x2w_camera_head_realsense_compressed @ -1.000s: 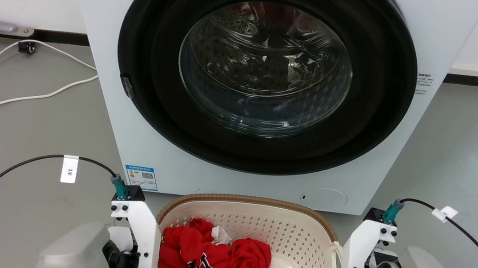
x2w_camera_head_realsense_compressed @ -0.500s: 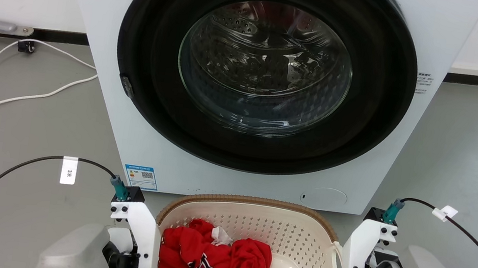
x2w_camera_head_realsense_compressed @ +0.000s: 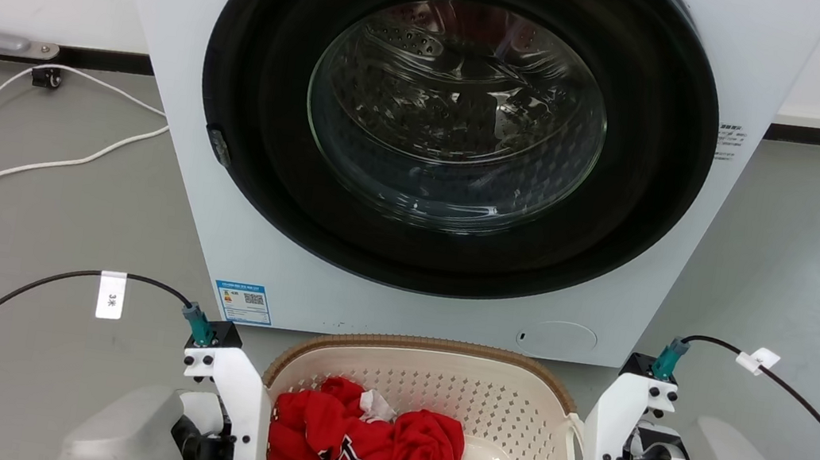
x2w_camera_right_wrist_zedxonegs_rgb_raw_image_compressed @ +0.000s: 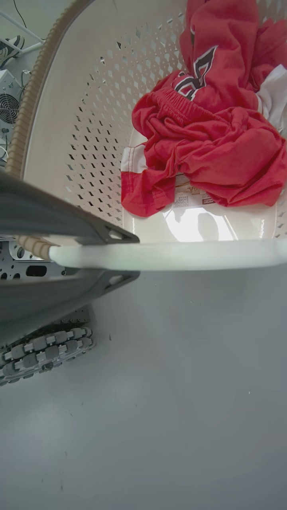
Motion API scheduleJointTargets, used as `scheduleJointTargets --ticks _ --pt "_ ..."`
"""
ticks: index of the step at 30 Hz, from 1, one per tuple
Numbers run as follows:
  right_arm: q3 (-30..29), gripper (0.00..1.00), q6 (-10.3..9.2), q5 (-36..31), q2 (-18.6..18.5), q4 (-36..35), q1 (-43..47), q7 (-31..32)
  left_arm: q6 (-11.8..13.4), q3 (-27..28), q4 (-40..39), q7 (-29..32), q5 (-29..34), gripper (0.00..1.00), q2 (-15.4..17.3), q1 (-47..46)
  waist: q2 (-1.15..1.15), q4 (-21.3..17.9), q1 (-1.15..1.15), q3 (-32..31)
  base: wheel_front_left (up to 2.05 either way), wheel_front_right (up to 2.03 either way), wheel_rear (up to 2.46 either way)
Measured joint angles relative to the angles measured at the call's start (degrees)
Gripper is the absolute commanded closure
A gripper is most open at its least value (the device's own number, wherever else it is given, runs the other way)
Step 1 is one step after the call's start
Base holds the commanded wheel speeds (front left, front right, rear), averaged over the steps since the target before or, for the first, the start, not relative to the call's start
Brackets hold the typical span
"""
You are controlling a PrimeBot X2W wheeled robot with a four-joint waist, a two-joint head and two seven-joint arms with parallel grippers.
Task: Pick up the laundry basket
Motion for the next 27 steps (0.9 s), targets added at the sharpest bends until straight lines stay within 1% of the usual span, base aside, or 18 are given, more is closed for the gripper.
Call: scheduleJointTargets --ticks 27 --pt "0.1 1.0 0.0 0.6 0.0 0.0 -0.1 1.2 0.0 -1.4 0.1 -0.5 -1.5 1.0 0.1 0.0 0.0 -0.2 0.0 0.1 0.0 0.0 0.0"
